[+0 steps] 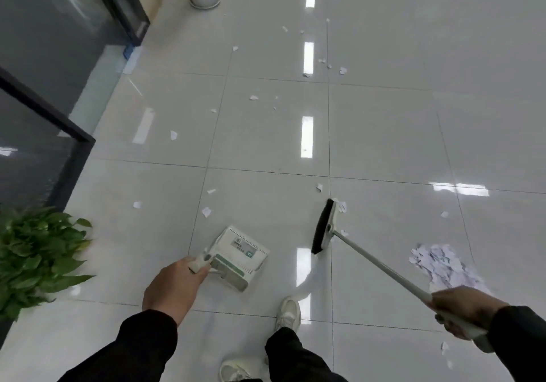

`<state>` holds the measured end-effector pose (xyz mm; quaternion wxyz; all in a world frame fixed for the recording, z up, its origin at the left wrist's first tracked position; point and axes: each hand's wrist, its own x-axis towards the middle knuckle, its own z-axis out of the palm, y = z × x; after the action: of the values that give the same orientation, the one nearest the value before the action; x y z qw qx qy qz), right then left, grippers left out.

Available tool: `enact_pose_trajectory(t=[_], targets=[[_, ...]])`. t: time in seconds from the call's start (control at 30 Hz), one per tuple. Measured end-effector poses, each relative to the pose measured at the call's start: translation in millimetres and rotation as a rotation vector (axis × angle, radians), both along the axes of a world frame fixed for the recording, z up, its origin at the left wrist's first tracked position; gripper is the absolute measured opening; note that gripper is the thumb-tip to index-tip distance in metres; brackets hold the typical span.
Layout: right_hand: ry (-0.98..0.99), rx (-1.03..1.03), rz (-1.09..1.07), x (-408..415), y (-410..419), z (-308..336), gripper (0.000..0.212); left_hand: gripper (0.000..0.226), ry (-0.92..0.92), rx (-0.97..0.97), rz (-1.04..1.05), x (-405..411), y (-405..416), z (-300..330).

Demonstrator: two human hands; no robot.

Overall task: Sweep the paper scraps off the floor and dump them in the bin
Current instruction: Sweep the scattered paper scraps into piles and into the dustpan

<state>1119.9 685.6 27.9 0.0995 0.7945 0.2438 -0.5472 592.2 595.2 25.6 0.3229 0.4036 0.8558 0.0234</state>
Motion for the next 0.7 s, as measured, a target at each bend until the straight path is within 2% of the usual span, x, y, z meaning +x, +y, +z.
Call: enact_pose_trajectory(t=[0.17,0.33,0.5,0.7], targets=[[0.108,0.019,0.021,21,-3,31,0.009,0.04,-0.002,0.022,-0.068,20,39,-3],[0.226,0.086,-0.107,5,3,37,0.01,0.038,0.011,0.039,-0.189,43,74,-6],[0.357,0.144,-0.266,-72,50,-2,0.014,0.038,0.003,0.03,-0.232,45,108,-14],[0.432,0.161,-0.472,-149,94,-55,0.006,0.033,-0.012,0.019,-0.339,44,164,-24]])
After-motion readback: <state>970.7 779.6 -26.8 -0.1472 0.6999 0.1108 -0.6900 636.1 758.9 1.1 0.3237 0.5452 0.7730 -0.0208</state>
